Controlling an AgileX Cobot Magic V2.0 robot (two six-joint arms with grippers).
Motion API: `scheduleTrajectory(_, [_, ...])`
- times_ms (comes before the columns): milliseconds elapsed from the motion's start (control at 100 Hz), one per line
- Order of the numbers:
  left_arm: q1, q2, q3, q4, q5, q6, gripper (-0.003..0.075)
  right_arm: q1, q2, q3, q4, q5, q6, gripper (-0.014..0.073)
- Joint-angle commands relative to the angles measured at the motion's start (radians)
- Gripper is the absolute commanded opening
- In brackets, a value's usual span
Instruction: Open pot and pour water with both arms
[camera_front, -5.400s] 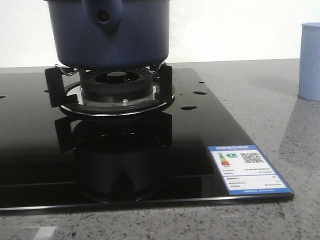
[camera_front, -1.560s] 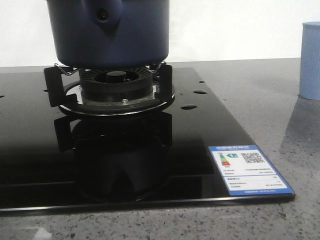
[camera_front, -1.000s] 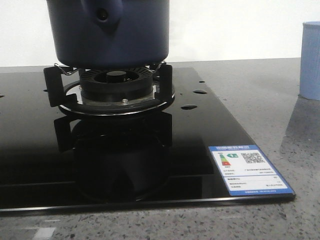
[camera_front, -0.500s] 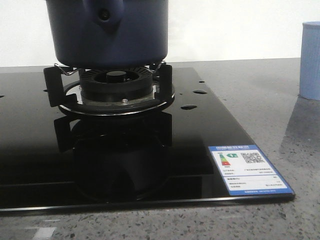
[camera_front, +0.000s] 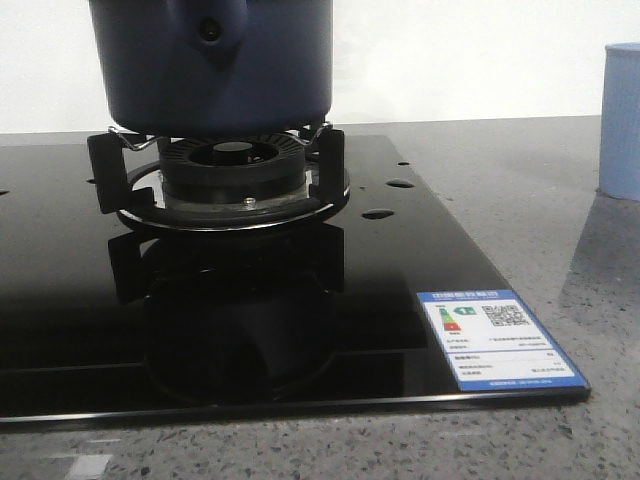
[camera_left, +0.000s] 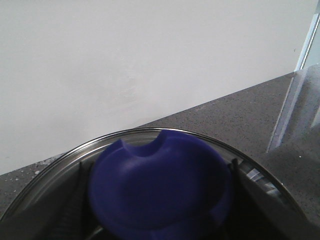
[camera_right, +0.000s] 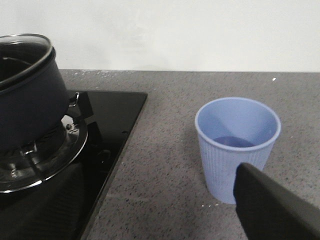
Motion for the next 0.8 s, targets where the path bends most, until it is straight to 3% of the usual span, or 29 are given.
scheduleTrajectory(0, [0.009, -0.082, -0.042, -0.006, -0.114, -0.004, 0.0356, -0.004, 0.009, -0.014, -0.010, -0.109, -0.010, 0.0556])
scheduleTrajectory(360, [0.119, -0.212, -0.042, -0.006, -0.114, -0.004, 0.0356, -0.035, 0.087, 0.141, -0.023, -0.293, -0.010, 0.0556])
scheduleTrajectory(790, [0.150, -0.243, -0.042, -0.006, -0.114, -0.004, 0.0356, -0.021, 0.461, 0.165, -0.025, -0.653, -0.010, 0.0560])
